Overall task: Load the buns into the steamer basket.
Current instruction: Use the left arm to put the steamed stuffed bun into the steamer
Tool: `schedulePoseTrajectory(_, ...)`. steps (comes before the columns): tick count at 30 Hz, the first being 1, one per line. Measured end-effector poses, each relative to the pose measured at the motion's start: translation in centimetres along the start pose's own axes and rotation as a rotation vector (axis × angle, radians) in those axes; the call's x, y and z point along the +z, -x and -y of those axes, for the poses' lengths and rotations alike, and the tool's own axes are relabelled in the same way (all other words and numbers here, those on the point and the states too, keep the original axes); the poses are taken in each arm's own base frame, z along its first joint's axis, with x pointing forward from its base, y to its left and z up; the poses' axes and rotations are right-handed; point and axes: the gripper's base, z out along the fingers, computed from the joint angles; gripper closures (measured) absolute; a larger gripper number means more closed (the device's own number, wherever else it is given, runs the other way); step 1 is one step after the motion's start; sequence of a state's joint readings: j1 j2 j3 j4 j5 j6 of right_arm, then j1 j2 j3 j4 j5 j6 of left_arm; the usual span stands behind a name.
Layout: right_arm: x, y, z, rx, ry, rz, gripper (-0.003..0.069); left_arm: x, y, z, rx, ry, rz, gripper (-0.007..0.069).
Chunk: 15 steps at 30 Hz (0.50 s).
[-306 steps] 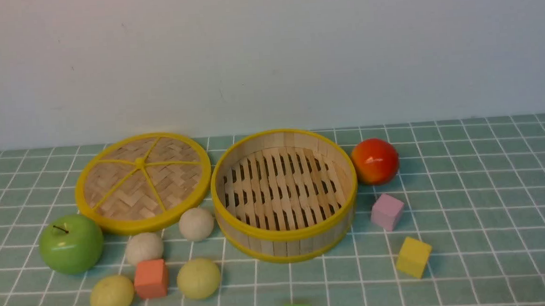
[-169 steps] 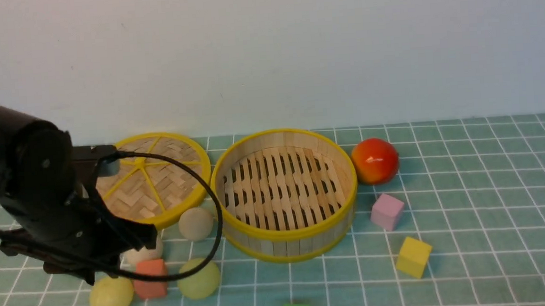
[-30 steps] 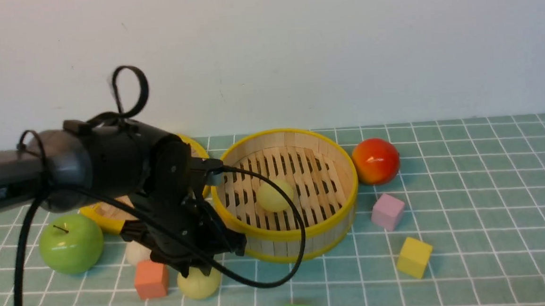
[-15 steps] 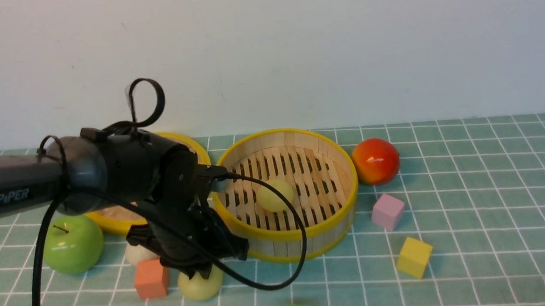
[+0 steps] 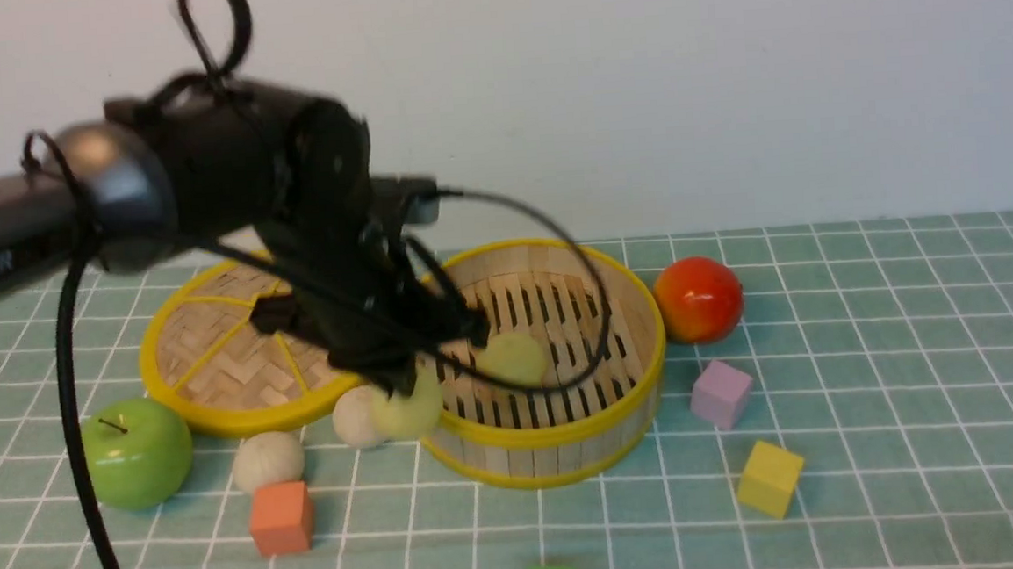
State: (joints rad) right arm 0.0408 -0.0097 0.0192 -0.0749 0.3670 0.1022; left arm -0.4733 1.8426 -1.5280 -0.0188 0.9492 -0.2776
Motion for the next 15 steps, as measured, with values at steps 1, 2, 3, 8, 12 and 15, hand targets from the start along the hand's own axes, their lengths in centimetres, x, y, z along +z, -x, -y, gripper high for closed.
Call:
schedulePoseTrajectory(1, 0.0, 0.0, 0.0, 0.000, 0.000, 0.000, 0.0419, -0.7, 0.7, 0.4, 0.007, -0.028, 0.026, 0.0638)
schedulePoseTrajectory(2, 0.0, 0.0, 0.0, 0.000, 0.000, 0.000, 0.0419, -1.0, 1.2, 0.7, 0.010, -0.054, 0.042, 0.0638)
schedulePoseTrajectory(3, 0.0, 0.0, 0.0, 0.000, 0.000, 0.000, 0.0419, -1.3, 1.5, 1.0, 0.015, -0.069, 0.053, 0.0638)
schedulePoseTrajectory(8, 0.0, 0.0, 0.0, 0.000, 0.000, 0.000, 0.0419, 0.7, 2.9, 1.5, 0.027, -0.081, 0.043, 0.0638)
schedulePoseTrajectory(12, 0.0, 0.0, 0.0, 0.000, 0.000, 0.000, 0.0419, 3.2, 2.8, 1.5, 0.024, -0.072, -0.002, 0.0638)
schedulePoseTrajectory(15, 0.0, 0.0, 0.0, 0.000, 0.000, 0.000, 0.0419, 4.0, 2.8, 1.7, 0.003, -0.096, -0.013, 0.0638)
